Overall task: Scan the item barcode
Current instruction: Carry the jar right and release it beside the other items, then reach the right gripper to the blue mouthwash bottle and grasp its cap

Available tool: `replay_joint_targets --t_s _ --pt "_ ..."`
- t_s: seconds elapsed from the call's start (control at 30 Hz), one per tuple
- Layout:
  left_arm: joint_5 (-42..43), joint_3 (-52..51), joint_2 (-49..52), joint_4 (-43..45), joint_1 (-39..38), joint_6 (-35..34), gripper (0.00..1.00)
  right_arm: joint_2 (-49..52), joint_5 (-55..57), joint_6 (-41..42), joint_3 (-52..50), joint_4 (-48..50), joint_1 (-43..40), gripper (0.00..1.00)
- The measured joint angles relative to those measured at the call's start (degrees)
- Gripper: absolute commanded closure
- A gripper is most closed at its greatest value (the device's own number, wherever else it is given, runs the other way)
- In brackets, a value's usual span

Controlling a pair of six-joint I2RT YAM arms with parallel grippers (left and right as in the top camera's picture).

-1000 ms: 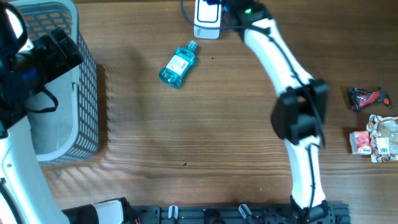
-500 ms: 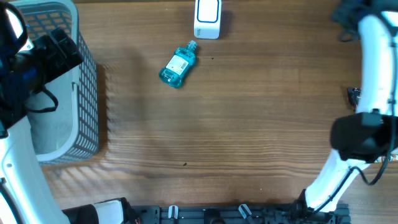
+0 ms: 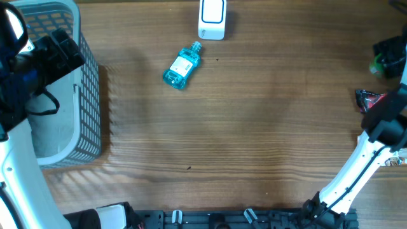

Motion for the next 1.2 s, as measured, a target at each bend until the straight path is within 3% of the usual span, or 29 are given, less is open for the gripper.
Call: replay_joint_targets --t_s 0.13,0.17,0.2,0.23,0.57,0.63,0.73,0.83,0.9,1.0,1.2 --pt "0.00 0.00 0.00 0.00 0.00 0.00 0.00 4.46 -1.20 3.58 -0.20 0.02 0.00 0.41" --pt "0.00 0.00 0.00 0.00 0.00 0.00 0.00 5.16 -1.36 4.04 -0.17 0.00 0.00 0.33" --pt "0.00 0.00 0.00 0.02 0.00 0.00 0.00 5.14 -1.44 4.33 -0.17 0.02 0.00 0.03" --pt "0.00 0.00 0.00 0.00 0.00 0.00 0.00 5.14 -1.57 4.61 -0.17 0.00 -0.07 0.00" --pt "0.00 0.00 0.00 0.00 0.00 0.00 0.00 2.73 -3.72 4.50 -0.52 -3.34 -2.95 0.00" --pt "0.00 0.00 0.00 0.00 0.00 0.00 0.00 -2.58 -3.63 4.04 -0.92 -1.03 -3.21 0.00" --pt "0.00 0.00 0.00 0.00 0.00 0.00 0.00 -19.39 -3.65 1.07 -1.18 6.56 -2.86 0.00" --pt "0.00 0.00 0.00 0.00 0.00 0.00 0.00 -32.20 -4.61 -2.34 -0.26 7.78 -0.63 0.00" --pt "0.00 0.00 0.00 0.00 0.00 0.00 0.00 -39.63 -7.48 -7.04 1.16 6.56 5.75 0.00" --pt "0.00 0.00 0.00 0.00 0.00 0.00 0.00 -41.09 -7.96 -7.89 1.97 0.63 17.75 0.00" --pt "0.00 0.00 0.00 0.00 0.00 0.00 0.00 -25.03 -0.94 1.68 0.31 -1.95 41.53 0.00"
